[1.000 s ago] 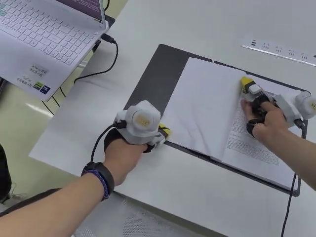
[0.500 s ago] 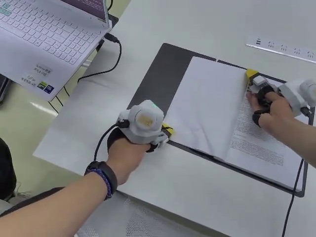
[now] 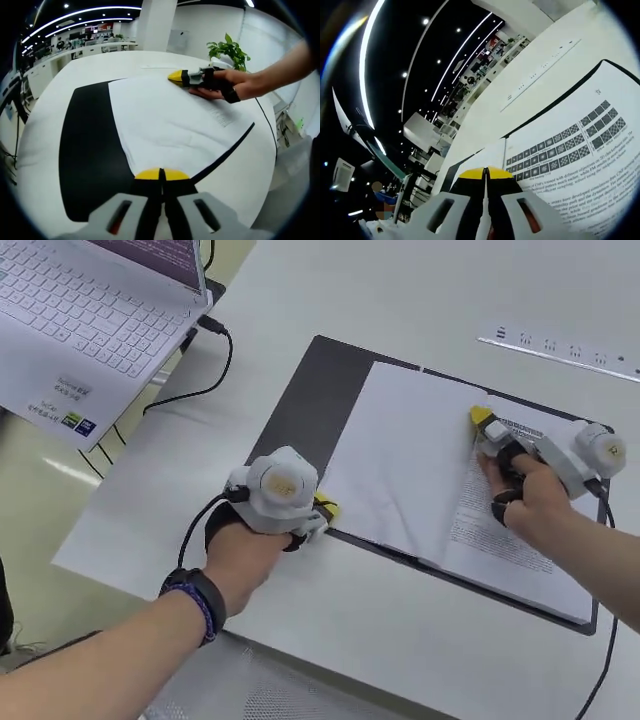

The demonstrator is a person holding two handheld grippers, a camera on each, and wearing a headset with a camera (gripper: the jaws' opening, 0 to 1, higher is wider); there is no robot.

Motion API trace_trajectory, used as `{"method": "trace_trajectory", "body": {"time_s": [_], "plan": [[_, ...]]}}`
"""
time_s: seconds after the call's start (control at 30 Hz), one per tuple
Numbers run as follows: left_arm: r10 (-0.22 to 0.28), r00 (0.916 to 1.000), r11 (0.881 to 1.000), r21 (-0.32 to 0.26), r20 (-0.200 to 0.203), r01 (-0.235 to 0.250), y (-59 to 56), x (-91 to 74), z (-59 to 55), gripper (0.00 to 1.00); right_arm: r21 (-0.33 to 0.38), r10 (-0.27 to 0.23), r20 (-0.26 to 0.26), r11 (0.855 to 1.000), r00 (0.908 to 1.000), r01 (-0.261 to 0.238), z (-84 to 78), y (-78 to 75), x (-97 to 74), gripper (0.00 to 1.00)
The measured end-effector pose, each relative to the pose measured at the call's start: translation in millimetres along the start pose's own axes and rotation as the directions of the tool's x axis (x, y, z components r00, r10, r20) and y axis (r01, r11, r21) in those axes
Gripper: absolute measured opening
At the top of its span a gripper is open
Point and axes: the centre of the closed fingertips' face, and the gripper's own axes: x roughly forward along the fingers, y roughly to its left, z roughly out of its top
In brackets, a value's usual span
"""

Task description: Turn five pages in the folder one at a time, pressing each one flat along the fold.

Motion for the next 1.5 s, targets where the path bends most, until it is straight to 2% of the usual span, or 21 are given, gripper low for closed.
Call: {"method": "trace_trajectory", "body": {"time_s": [0.03,0.07,0.23,0.47,0.6,0.73,1.03,1.27,1.5], "plan": [[0.0,1.0,1.0,-0.001,0.0,0.0,0.0,0.0,0.0,0.0,-0.002,0.008,-0.007,1.0,0.9999,-0.008,-1.9,1.1,-0.9,0.0],[0.0,1.0,1.0,-0.001,0.001,0.0,-0.1,-0.1,0.0,0.0,-0.008,0.019,-0.015,1.0,0.9997,-0.019,-8.7,9.9,-9.5,0.0],[0.0,1.0,1.0,-0.003,0.002,0.0,-0.3,-0.5,0.1,0.0,-0.013,0.045,-0.041,0.999,0.9982,-0.045,-29.5,35.1,-39.1,0.0],[0.0,1.0,1.0,-0.001,0.005,0.0,-0.4,-0.6,0.2,0.0,-0.026,0.073,-0.078,0.997,0.9943,-0.075,-51.9,50.0,-68.4,0.0],[0.002,1.0,1.0,-0.006,0.006,-0.002,-0.6,-0.8,0.2,0.0,-0.029,0.09,-0.108,0.995,0.9901,-0.093,-65.9,53.3,-84.3,0.0],[0.0,1.0,1.0,-0.005,0.007,0.0,-0.8,-0.7,0.3,0.0,-0.039,0.105,-0.143,0.993,0.9842,-0.111,-76.1,51.4,-92.7,0.0],[-0.011,0.9999,1.0,-0.01,0.012,0.011,-0.5,-1.1,0.3,0.0,-0.037,0.119,-0.172,0.991,0.9779,-0.127,-93.4,41.8,-106.1,0.0],[-0.008,0.9999,1.0,-0.006,0.007,0.008,-0.8,-0.8,0.3,0.0,-0.043,0.122,-0.199,0.99,0.9724,-0.133,-107.6,44.0,-120.7,0.0],[-0.005,1.0,1.0,-0.017,0.004,0.005,-0.2,-0.5,0.7,0.0,-0.044,0.104,-0.196,0.992,0.9749,-0.115,-116.3,42.1,-129.9,0.0]]}}
